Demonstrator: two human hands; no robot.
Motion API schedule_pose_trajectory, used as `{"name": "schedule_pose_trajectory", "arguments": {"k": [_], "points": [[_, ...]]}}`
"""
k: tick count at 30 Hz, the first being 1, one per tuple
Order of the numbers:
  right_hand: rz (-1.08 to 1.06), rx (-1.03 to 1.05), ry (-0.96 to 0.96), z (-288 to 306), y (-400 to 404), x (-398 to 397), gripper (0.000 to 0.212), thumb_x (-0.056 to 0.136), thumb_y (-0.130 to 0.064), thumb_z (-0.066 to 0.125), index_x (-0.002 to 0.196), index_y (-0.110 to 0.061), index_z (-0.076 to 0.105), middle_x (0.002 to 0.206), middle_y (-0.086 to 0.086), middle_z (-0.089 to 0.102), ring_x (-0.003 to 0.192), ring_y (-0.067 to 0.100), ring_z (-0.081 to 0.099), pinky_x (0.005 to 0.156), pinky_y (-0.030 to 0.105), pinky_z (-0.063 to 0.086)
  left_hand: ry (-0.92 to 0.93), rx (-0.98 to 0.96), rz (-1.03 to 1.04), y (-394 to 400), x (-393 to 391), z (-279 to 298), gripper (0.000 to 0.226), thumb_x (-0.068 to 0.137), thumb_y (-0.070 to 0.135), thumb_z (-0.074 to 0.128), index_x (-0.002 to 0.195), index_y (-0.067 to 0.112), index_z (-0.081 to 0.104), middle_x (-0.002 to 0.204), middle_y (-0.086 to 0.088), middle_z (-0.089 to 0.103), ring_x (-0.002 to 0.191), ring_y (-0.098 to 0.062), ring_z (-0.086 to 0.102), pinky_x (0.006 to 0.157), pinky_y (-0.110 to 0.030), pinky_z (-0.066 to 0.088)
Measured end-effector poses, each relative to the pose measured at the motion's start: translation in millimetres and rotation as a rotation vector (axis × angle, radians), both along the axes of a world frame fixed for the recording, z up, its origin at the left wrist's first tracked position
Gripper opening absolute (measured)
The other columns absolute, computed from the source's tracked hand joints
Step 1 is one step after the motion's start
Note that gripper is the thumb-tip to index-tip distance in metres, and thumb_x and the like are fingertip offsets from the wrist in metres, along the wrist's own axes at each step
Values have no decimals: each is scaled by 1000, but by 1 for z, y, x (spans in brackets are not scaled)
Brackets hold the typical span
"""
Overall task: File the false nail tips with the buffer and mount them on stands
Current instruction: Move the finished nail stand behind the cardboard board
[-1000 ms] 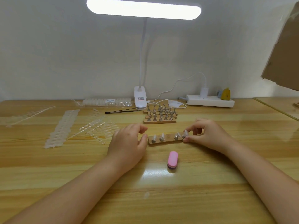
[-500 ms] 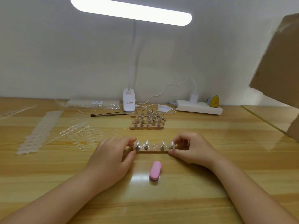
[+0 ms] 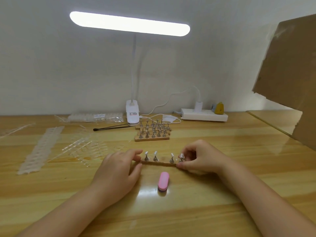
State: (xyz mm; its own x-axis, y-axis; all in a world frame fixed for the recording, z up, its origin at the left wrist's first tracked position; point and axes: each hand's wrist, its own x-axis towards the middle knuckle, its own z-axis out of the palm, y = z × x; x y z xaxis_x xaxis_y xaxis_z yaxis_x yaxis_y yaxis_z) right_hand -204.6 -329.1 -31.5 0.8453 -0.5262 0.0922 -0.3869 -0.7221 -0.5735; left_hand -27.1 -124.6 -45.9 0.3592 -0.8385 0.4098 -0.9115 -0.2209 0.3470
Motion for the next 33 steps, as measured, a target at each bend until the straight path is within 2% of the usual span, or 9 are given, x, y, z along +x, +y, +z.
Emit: {"name": "schedule_pose_trajectory", "arguments": {"k": [4, 8, 13, 16, 19, 21, 27, 31, 33], "points": [[-58, 177, -126, 10, -5, -9, 17, 68, -28, 86, 71, -19, 71, 58, -9, 60, 54, 3, 50, 56, 17, 43, 13, -11, 41, 1, -2, 6, 38, 95, 36, 49, 133, 37, 43, 110, 27, 55, 106, 0, 49, 96, -24, 33], [-229, 197, -370, 36, -24, -24, 16, 67, -26, 87, 69, -17, 73, 55, -11, 57, 51, -3, 51, 52, 7, 40, 21, -60, 38, -1, -11, 21, 32, 93, 35, 52, 125, 37, 50, 107, 28, 56, 103, 1, 49, 89, -25, 35], [-604, -33, -456, 62, -76, -81, 21, 66, -38, 85, 72, -23, 71, 66, -12, 66, 62, 0, 60, 56, 16, 42, -3, 80, -65, -26, -39, 40, 24, 95, 45, 44, 115, 40, 54, 102, 29, 51, 100, 2, 44, 81, -22, 32], [-872, -285, -295, 57, -108, -131, 27, 69, -43, 78, 66, -20, 65, 66, -8, 65, 68, 12, 61, 55, 24, 42, -83, 205, -149, -61, -59, 47, 29, 96, 48, 40, 120, 38, 52, 111, 21, 55, 109, -7, 48, 86, -23, 35], [-1088, -468, -35, 46, -130, -169, 34, 72, -48, 73, 61, -18, 63, 60, 0, 60, 57, 17, 51, 50, 24, 42, -107, 258, -227, -111, -82, 46, 30, 96, 42, 42, 122, 31, 53, 123, 12, 56, 114, -15, 51, 95, -33, 43], [-1156, -457, 23, 37, -141, -183, 35, 75, -48, 73, 65, -15, 66, 58, 3, 57, 52, 18, 46, 48, 22, 38, -106, 300, -241, -145, -99, 41, 33, 97, 38, 42, 125, 26, 51, 125, 5, 55, 114, -20, 52, 93, -38, 45], [-1241, -384, 78, 16, -177, -204, 38, 81, -45, 68, 78, -7, 66, 70, 11, 61, 69, 31, 58, 49, 27, 38, -212, 293, -231, -207, -130, 16, 34, 99, 34, 35, 124, 16, 51, 122, -5, 51, 109, -27, 49, 89, -39, 44], [-1259, -403, 105, 10, -196, -200, 36, 82, -44, 66, 71, -10, 59, 65, 7, 55, 62, 27, 51, 47, 25, 32, -305, 146, -193, -210, -131, -6, 27, 99, 28, 32, 111, 21, 54, 112, -1, 52, 98, -24, 49, 73, -31, 28], [-1266, -406, 117, 4, -204, -197, 38, 83, -42, 65, 64, -12, 51, 62, 5, 51, 56, 24, 48, 45, 24, 30, -275, 113, -184, -210, -129, -10, 24, 98, 27, 33, 108, 22, 55, 109, 1, 52, 96, -22, 49, 72, -31, 25]]}}
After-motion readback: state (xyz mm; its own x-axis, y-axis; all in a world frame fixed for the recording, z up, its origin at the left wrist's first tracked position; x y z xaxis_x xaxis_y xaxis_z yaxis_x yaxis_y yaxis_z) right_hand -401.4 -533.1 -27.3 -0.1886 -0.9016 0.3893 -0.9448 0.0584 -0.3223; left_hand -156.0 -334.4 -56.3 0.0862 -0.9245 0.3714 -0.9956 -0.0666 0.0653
